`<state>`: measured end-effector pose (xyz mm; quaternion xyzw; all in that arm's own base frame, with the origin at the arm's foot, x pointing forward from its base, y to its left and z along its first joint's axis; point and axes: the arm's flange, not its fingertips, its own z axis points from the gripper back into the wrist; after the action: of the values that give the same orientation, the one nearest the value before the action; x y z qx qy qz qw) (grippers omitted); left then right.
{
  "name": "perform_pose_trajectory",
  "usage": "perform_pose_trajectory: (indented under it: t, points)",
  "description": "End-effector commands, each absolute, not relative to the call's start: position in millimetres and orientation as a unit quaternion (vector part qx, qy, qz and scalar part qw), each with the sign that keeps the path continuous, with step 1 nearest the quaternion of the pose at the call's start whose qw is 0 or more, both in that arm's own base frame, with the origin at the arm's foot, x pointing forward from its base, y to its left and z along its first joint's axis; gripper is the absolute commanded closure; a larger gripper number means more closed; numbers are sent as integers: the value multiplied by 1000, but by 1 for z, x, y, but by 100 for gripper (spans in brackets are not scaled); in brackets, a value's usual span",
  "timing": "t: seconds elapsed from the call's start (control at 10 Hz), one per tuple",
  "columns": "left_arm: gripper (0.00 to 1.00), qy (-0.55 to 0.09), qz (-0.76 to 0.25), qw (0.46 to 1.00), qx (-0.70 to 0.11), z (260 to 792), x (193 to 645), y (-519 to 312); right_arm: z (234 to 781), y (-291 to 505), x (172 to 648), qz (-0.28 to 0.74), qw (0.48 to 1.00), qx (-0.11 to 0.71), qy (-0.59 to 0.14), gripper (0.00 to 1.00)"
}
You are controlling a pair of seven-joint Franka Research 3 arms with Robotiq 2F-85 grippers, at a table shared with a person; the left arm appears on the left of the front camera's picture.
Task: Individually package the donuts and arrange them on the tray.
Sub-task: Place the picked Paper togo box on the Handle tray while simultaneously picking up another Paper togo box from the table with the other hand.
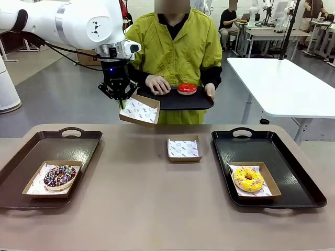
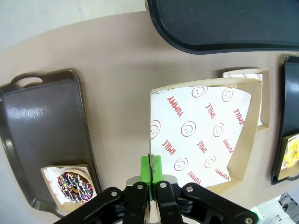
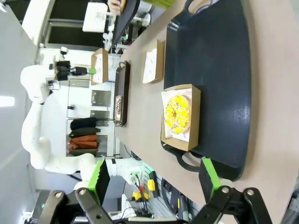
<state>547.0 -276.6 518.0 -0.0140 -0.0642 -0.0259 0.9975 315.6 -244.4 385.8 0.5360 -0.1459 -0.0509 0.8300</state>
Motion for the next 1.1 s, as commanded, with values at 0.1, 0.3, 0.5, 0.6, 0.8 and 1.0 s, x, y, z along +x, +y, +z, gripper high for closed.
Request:
perform_pose_trajectory:
  t: [0.1, 0.3, 0.5, 0.6, 0.8, 1.0]
  points:
    - [100, -66, -28, 997, -19, 518, 545, -274, 389, -243, 312, -57, 831, 536, -139, 0]
    - [100, -66, -28, 997, -19, 518, 545, -274, 389, -243, 312, -57, 831, 536, -139, 0]
    - [100, -66, -28, 997, -19, 518, 545, -274, 389, -243, 312, -57, 831, 536, -139, 0]
    - [100, -66, -28, 997, -19, 518, 545, -274, 389, -243, 312, -57, 831, 536, -139, 0]
    - [100, -66, -28, 997, -19, 518, 545, -274, 389, -243, 312, -57, 831, 536, -139, 0]
    - [100, -66, -28, 997, -19, 518, 545, -274, 389, -243, 312, -57, 831, 536, -139, 0]
